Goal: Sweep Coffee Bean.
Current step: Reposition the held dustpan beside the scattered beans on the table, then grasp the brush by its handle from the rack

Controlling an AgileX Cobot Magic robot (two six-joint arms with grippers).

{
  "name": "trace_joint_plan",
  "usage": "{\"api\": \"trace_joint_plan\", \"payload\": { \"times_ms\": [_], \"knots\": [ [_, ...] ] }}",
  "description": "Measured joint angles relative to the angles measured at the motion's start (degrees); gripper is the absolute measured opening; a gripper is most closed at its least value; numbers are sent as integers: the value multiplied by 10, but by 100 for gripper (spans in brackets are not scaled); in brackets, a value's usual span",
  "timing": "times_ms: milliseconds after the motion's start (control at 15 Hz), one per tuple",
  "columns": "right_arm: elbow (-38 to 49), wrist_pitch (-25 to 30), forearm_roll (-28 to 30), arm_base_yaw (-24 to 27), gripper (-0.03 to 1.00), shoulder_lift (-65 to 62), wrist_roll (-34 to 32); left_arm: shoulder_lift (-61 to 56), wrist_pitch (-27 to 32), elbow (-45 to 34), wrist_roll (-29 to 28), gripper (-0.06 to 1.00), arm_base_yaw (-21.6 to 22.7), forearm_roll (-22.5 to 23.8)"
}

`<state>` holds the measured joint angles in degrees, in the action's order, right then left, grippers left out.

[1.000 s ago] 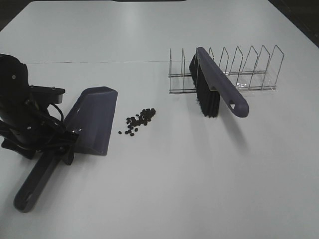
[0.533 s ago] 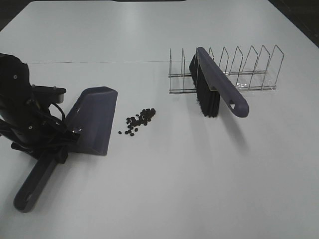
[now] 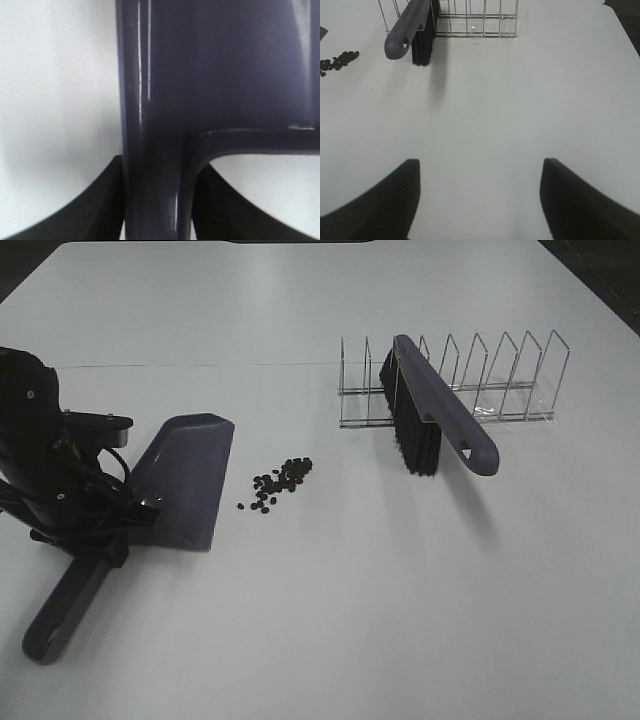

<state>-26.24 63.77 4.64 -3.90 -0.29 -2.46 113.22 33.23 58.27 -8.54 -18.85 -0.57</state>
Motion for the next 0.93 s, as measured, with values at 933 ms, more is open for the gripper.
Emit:
{"api": "trace_joint_plan", "payload": {
  "times_ms": [933],
  "knots": [
    [-230,64,-80,0,95,426,-30,0,25,1,0,33,0,-1]
  ]
}}
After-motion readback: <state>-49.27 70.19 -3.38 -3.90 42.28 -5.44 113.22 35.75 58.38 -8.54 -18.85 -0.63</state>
